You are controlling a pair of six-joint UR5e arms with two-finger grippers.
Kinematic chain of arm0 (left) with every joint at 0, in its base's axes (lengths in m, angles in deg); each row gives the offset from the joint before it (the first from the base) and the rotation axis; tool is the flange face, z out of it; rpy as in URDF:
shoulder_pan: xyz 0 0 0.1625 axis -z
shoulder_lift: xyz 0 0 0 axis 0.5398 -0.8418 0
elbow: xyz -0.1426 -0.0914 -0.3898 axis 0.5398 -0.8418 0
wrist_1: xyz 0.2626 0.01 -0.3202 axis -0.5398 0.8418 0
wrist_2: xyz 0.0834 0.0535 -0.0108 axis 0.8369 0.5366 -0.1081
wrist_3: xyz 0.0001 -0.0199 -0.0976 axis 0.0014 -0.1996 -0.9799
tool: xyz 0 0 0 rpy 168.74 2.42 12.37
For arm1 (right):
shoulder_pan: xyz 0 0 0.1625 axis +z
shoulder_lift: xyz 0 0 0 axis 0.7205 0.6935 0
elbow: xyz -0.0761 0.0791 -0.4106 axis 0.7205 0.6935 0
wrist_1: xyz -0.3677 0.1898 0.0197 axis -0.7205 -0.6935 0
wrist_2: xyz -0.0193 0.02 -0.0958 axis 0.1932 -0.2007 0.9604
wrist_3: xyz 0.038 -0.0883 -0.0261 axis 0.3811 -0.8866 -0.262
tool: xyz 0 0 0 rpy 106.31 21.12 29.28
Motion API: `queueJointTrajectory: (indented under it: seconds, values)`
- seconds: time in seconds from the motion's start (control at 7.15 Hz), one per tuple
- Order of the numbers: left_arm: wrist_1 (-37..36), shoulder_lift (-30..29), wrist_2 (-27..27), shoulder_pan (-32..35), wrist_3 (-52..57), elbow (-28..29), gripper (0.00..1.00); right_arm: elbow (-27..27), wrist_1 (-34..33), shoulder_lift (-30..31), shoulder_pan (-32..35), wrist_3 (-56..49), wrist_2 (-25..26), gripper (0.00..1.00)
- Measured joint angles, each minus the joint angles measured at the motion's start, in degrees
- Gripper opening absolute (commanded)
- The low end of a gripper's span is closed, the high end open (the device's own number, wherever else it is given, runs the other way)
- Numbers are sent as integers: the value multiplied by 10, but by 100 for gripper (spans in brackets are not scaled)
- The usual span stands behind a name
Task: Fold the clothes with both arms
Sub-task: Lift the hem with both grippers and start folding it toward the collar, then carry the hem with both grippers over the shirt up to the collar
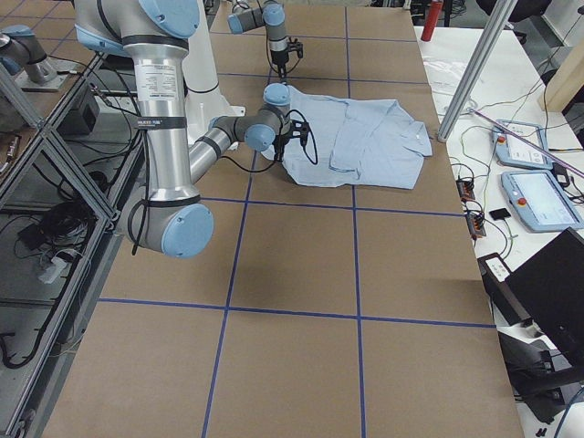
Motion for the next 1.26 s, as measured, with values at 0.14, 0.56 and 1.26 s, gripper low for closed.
queueJointTrajectory:
  seconds: [0.14,0.56,1.26]
  values:
    - [0,2,-13,28,29,-4,0,0,1,0,24,-2,-21,0]
    - [1,5,-24,55,62,-3,0,2,1,1,82,-16,-65,0]
    - [4,4,-42,70,59,-2,0,5,2,-9,97,-19,-67,0]
